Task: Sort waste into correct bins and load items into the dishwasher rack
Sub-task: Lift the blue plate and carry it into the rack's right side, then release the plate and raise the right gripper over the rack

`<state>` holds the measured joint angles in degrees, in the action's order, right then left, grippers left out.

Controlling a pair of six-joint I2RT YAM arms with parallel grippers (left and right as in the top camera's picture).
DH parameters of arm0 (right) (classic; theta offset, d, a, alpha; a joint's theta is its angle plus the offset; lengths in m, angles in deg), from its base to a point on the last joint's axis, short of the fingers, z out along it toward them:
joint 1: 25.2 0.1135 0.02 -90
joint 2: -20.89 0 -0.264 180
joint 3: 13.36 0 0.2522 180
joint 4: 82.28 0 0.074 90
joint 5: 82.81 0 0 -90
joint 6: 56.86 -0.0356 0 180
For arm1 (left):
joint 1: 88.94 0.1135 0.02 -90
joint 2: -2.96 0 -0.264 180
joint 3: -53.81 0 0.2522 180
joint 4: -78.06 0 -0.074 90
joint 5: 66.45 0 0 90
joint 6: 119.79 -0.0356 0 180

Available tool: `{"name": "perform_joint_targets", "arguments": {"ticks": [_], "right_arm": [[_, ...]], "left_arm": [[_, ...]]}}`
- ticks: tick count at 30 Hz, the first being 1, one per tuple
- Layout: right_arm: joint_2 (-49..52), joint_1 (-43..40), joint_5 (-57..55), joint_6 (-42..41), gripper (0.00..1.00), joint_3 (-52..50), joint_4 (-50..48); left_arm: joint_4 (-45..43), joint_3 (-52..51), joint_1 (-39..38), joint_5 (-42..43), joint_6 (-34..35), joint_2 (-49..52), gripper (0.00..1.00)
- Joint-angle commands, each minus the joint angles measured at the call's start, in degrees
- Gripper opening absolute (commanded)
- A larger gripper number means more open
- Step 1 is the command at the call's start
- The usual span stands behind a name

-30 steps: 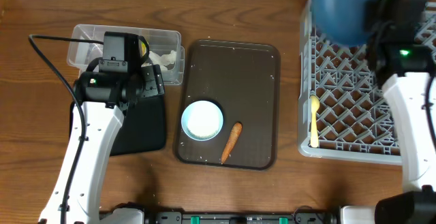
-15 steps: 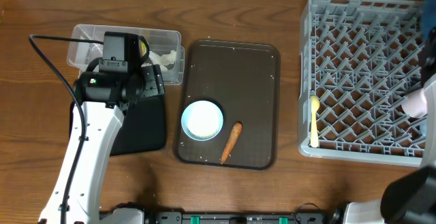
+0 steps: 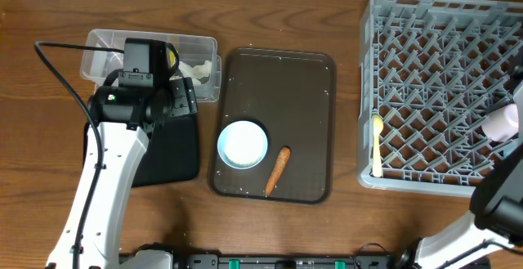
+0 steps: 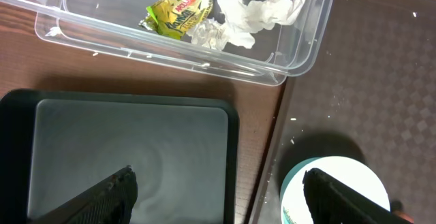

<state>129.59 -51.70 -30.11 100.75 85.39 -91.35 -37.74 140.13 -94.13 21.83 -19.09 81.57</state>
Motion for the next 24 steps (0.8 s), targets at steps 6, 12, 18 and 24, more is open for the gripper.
{"name": "perform_joint_targets", "arguments": {"ticks": [6,12,18,24], "right_arm": [[7.50,0.13,0.11,2.71,0.01,0.50,-0.57],[8.74,1.95,-1.11,-2.25,0.01,0.50,0.39],[8.74,4.44,-4.02,-8.61,0.44,0.50,5.09],[8.48,5.44,-8.87,-18.36,0.87,0.50,8.72]], "left_arm": [[-1.42,0.31,0.20,-0.46,0.59,-0.28,0.80],[-1.64,0.31,0.20,-0.46,0.57,-0.28,0.80],[-1.60,0.31,0.20,-0.48,0.57,-0.28,0.80],[-1.62,0.31,0.20,-0.48,0.57,-0.28,0.80]]}}
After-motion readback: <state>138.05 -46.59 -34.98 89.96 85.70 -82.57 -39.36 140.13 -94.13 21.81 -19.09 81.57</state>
